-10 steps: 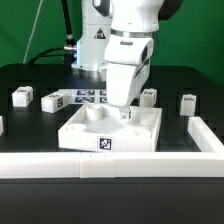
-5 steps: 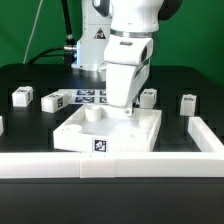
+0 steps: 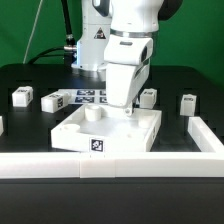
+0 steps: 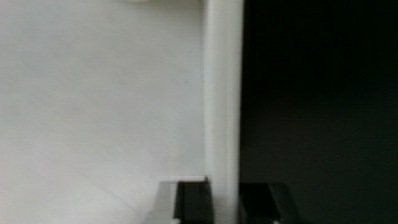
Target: Assemble one leg
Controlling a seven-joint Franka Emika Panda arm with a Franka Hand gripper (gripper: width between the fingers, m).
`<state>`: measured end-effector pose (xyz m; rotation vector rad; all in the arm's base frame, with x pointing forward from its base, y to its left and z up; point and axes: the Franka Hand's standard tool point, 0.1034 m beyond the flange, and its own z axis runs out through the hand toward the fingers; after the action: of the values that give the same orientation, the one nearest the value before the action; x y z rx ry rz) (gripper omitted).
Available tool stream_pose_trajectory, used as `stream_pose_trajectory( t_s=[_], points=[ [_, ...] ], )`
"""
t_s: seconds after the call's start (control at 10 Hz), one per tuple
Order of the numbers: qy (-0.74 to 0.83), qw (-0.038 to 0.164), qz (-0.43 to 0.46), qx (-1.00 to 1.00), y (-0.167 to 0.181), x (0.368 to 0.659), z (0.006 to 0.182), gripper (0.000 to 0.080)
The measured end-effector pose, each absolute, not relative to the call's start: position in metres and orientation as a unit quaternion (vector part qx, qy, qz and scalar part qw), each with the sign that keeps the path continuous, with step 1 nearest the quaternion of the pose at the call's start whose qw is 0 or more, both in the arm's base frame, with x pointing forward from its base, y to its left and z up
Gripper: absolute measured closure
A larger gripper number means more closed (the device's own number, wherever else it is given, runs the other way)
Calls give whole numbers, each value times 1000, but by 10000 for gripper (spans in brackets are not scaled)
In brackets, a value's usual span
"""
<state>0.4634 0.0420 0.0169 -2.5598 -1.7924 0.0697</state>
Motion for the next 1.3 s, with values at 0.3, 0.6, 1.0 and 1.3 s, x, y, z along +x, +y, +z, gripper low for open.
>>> stream_pose_trajectory(
  t_s=[0.3, 0.6, 1.0, 1.3],
  points=[
    [-663, 9, 22, -748, 38, 474, 19, 742],
    [-685, 4, 17, -728, 45, 479, 17, 742],
    [-683, 3, 14, -730, 53, 483, 17, 742],
    [-696, 1, 1, -718, 81, 496, 17, 742]
  ],
)
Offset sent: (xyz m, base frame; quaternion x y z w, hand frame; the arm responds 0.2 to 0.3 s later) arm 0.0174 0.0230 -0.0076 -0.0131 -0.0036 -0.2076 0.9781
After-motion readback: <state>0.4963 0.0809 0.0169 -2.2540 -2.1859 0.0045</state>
